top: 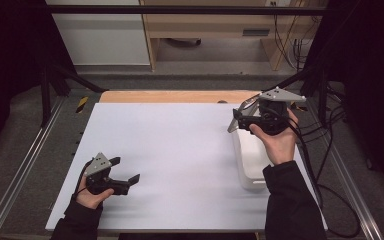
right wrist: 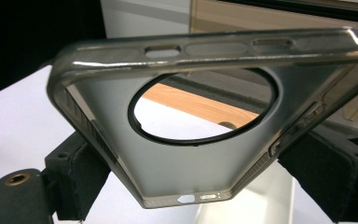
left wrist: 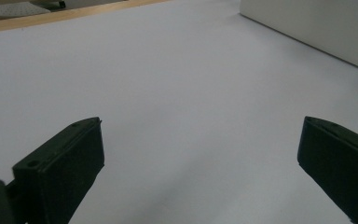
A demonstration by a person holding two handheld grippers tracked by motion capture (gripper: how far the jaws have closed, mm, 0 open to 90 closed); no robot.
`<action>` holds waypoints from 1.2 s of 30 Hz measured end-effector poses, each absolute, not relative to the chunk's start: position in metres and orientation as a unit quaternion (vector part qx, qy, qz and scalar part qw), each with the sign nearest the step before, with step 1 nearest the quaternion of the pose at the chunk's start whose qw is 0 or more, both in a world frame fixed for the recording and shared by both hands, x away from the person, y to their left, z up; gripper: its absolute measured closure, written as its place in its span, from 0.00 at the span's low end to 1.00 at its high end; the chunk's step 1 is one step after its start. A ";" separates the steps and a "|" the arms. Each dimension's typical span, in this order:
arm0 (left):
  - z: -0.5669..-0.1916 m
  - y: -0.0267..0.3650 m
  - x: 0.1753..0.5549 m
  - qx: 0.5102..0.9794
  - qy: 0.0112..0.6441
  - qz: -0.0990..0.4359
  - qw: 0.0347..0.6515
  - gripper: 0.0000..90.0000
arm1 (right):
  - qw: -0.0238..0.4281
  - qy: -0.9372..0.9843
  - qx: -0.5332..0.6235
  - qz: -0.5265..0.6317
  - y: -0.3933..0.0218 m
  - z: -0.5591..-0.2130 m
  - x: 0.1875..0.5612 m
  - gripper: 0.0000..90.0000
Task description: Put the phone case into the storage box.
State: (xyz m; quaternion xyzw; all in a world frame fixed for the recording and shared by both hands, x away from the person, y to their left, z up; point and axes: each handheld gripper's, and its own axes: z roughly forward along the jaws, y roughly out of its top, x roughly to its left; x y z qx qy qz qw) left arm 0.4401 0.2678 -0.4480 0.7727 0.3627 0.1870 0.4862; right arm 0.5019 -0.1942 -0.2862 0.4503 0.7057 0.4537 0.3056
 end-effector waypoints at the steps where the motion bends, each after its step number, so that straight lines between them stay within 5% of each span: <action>1: -0.448 0.268 0.440 0.773 0.363 0.187 0.486 0.00 | 0.307 0.704 0.453 0.452 -0.195 -0.286 0.504 0.14; 36: -0.451 0.267 0.442 0.777 0.356 0.183 0.486 0.00 | 0.331 0.661 0.535 0.409 -0.208 -0.305 0.564 0.13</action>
